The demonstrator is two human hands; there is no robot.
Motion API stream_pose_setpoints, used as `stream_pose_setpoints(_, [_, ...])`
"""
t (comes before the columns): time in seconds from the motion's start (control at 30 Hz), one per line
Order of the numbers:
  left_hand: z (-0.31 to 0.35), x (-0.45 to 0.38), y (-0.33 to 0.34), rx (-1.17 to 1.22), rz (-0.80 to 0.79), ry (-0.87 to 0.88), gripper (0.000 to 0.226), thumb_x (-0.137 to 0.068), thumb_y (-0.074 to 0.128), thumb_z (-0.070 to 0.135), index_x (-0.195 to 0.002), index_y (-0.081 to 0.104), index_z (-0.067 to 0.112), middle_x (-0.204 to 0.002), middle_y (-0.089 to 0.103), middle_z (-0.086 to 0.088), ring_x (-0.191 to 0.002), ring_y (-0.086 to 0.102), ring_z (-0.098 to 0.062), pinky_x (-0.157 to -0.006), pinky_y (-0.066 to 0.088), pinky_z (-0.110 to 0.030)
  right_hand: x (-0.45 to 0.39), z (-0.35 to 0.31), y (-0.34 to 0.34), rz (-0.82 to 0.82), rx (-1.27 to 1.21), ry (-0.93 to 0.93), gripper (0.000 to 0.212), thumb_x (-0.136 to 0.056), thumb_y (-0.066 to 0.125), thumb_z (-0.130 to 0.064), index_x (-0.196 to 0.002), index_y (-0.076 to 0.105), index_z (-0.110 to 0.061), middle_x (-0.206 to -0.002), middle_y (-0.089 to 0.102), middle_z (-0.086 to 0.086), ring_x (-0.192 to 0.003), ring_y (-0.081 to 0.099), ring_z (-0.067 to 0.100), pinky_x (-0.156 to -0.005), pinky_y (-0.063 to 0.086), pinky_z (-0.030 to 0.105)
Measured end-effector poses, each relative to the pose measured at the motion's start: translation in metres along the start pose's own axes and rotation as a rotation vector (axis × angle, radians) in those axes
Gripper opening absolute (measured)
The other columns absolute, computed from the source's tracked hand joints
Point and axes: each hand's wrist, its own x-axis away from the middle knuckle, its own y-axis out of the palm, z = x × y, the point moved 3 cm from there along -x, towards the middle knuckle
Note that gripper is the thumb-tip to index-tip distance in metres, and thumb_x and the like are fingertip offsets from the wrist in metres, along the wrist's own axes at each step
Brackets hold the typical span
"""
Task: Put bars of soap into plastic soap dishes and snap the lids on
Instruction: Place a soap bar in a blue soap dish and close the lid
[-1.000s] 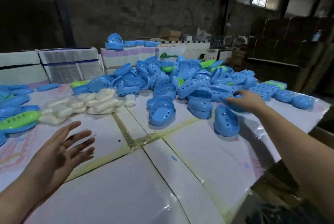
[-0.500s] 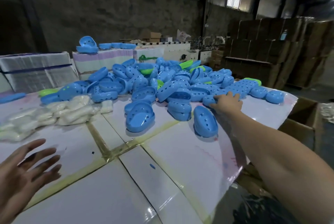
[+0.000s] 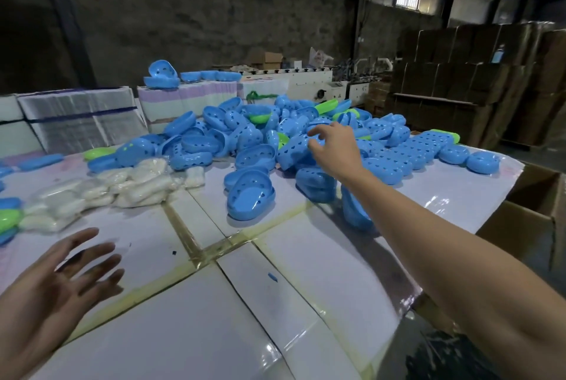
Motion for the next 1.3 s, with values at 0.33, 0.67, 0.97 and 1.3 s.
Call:
stream_pose_setpoints(0.33, [0.02,0.04,0.038,-0.035,-0.002,-0.101,0.024,-0.095,0.059,0.032,-0.083,0.079,0.026,-0.079,0.066,0.0,-0.06,0.063,-0.017,-0.053,0.045,-0.026,0.099,-0.181,0.086,-0.382,-0.554,-0.159,0.013,-0.084,0.063,-0.026,-0.091,0.073,-0.03,-0.072,0.064,-0.008,-0.076,0.059,0.013,-0.073,0.049,0.032])
stream_pose_setpoints(0.67, [0.024,0.043,0.038,0.04,0.074,-0.164,0.029,-0.089,0.062,0.031,-0.062,0.065,0.023,-0.059,0.037,0.006,-0.046,0.035,-0.01,-0.041,0.032,-0.02,0.165,-0.238,0.143,-0.601,-0.563,-0.239,0.02,-0.089,0.06,-0.026,-0.106,0.072,-0.026,-0.091,0.07,-0.001,-0.083,0.062,0.015,-0.076,0.049,0.03])
stream_pose_setpoints(0.97, [0.119,0.061,-0.011,-1.693,0.461,0.155,0.007,-0.09,0.059,0.032,-0.096,0.059,0.032,-0.095,0.066,0.002,-0.096,0.06,-0.025,-0.083,0.05,-0.038,0.171,-0.241,0.148,-0.692,-0.583,-0.388,0.016,-0.091,0.061,-0.024,-0.104,0.071,-0.029,-0.083,0.065,-0.007,-0.075,0.059,0.009,-0.078,0.051,0.03])
stream_pose_setpoints(1.3, [0.102,0.055,-0.042,-1.899,0.332,-0.203,0.034,-0.095,0.049,0.019,-0.128,0.056,0.023,-0.136,0.053,-0.01,-0.121,0.052,-0.031,-0.098,0.045,-0.038,0.175,-0.241,0.152,-0.727,-0.596,-0.427,0.014,-0.09,0.062,-0.024,-0.099,0.07,-0.031,-0.079,0.066,-0.008,-0.07,0.059,0.004,-0.064,0.041,0.016])
